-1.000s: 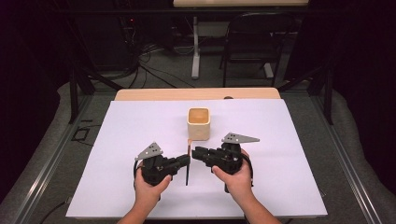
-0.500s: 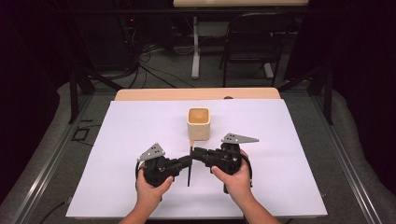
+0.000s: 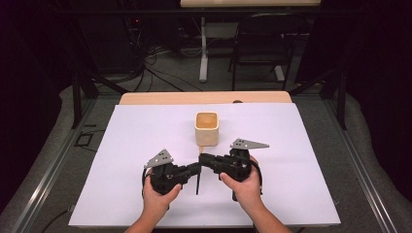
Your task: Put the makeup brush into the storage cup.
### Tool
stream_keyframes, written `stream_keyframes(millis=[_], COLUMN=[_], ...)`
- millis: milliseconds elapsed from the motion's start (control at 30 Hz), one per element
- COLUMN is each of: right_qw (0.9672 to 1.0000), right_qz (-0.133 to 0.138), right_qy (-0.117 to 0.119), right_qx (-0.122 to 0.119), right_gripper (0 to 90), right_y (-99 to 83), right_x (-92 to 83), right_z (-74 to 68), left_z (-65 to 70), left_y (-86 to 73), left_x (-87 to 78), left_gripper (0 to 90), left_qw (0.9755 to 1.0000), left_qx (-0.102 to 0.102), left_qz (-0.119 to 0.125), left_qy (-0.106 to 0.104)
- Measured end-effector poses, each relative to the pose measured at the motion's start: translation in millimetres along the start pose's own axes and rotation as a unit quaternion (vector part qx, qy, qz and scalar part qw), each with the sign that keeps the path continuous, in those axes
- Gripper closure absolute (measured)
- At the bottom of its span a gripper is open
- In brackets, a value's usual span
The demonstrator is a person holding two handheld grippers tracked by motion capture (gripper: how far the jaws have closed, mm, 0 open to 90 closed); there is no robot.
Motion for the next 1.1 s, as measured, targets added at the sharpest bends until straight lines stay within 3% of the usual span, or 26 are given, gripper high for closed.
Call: stream_keyframes(millis=[1100], right_qw=[1.0], right_qz=[-0.004], right_qy=[0.002], right_qx=[-0.004], right_gripper=[83.0], right_y=[-1.3], right_x=[1.3], right_z=[1.4], left_z=[2.3], left_y=[-0.9], left_x=[1.9], left_gripper=[83.4], left_qw=[1.0], left_qx=[0.002], left_qz=[-0.002], left_qy=[-0.003])
Point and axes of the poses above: each handheld gripper's, and its own axes: x roughly forward along the jaws, y roughly out of its top, z roughly to its right, the point moved 2 cm from there along x, roughly forward along the jaws, and after that the axes turned 5 degrees about y, right-handed, at the moved point
